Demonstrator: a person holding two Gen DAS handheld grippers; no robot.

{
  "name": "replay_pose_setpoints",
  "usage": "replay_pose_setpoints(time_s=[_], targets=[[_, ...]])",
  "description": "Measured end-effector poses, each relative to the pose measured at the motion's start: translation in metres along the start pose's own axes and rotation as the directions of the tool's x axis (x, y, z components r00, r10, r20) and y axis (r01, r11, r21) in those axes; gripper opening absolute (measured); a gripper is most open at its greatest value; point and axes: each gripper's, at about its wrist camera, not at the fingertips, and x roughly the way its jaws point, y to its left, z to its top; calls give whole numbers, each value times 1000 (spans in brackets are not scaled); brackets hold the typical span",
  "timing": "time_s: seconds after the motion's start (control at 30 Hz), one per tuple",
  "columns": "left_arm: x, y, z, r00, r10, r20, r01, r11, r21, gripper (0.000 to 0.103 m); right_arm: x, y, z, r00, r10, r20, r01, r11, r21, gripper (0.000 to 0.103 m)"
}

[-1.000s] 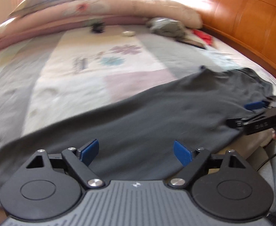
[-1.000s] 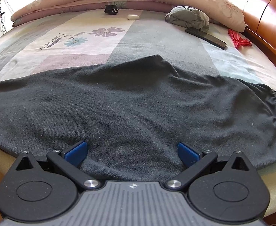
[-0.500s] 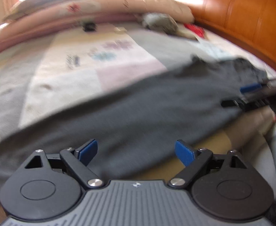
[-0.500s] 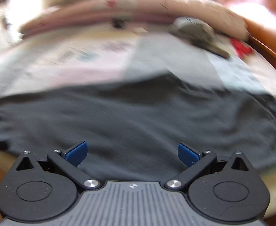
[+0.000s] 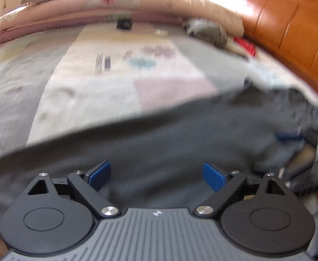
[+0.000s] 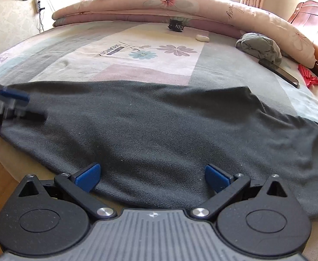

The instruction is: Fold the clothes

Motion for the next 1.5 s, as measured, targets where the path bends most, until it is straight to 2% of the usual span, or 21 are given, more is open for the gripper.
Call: replay_pose_setpoints(time_s=[0.07, 0.2, 0.27, 0.33, 0.4, 0.5, 0.57, 0.67, 0.73, 0.97, 1.07, 1.2, 1.33, 1.4, 1.5], targets=[[10, -7, 13, 996, -86, 9, 87, 996, -26, 92, 0, 0, 0, 1000, -5, -3, 5, 1000, 1, 103], [39, -24, 25, 973, -232, -15, 232, 972, -32, 92, -6, -2, 1, 1000, -11, -12, 12, 1000, 17, 103], [57, -28, 26, 976, -215, -38, 214, 976, -30, 92, -10, -4, -1, 1000, 4, -4, -4, 1000, 22, 103], [71, -23, 27, 985, -168, -25, 167, 985, -37, 91, -12, -5, -3, 1000, 4, 1, -4, 1000, 19, 103], [79, -19, 32, 989, -148, -2, 148, 988, -41, 92, -11, -7, -5, 1000, 4, -6, -4, 1000, 15, 103], [79, -25, 41, 992, -126, -28, 125, 991, -50, 92, -9, -7, -6, 1000, 3, -5, -3, 1000, 5, 103], [71, -32, 45, 988, -150, -27, 149, 988, -29, 92, -9, -7, -7, 1000, 3, -2, -3, 1000, 2, 103], [69, -47, 46, 967, -251, -44, 251, 968, 2, 92, -9, -8, -9, 1000, 9, 6, -9, 1000, 4, 103], [78, -56, 46, 957, -282, -71, 284, 959, 18, 92, -10, -8, -10, 1000, 12, 9, -12, 1000, 1, 103], [108, -71, 64, 977, -194, -88, 201, 977, 76, 98, -11, -8, -11, 1000, 11, 12, -11, 1000, 0, 103], [93, -77, 65, 976, -205, -76, 211, 974, 88, 97, -11, -8, -11, 1000, 12, 15, -12, 1000, -1, 103], [83, -84, 58, 950, -300, -85, 307, 947, 89, 98, -11, -9, -12, 1000, 12, 24, -12, 1000, 0, 103], [99, -83, 54, 959, -261, -114, 268, 962, 58, 98, -12, -9, -12, 1000, 11, 19, -11, 1000, 3, 103], [91, -80, 57, 960, -263, -97, 268, 962, 43, 98, -13, -9, -10, 1000, 7, 13, -7, 1000, 10, 103], [65, -71, 58, 972, -228, -51, 231, 971, 63, 98, -14, -8, -7, 1000, 4, 7, -4, 1000, 22, 103]])
